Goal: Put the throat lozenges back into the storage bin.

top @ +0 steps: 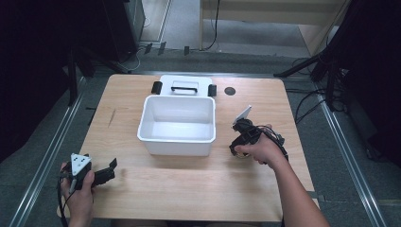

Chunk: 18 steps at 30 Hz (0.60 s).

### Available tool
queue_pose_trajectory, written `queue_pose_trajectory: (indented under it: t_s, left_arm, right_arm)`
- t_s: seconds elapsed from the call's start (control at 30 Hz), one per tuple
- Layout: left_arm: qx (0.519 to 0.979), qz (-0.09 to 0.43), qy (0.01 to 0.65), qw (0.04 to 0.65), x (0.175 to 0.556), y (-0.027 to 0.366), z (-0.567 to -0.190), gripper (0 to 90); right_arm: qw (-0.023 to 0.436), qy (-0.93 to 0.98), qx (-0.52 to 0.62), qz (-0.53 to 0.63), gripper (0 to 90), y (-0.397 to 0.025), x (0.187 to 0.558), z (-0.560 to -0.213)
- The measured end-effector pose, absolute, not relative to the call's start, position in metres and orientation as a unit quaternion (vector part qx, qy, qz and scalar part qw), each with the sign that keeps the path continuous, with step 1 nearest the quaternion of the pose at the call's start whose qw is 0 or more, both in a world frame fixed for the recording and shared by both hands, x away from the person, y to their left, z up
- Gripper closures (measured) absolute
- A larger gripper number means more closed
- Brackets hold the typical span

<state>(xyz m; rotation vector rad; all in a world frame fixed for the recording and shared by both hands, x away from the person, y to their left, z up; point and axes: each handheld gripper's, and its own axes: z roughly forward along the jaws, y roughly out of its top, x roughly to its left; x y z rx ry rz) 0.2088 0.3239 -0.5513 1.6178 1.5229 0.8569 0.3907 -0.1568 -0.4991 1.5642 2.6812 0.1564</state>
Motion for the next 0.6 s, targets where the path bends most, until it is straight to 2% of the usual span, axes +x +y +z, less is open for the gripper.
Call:
queue_pose_trajectory:
  t_s: [0.6]
  left_arm:
    - [0.630,0.333,0.596,0.371,0.209,0.324,-0.551,0.0]
  right_arm:
    - [0.021,0.869,0.491,0.062,20.7,-0.157,0.395,-0.451]
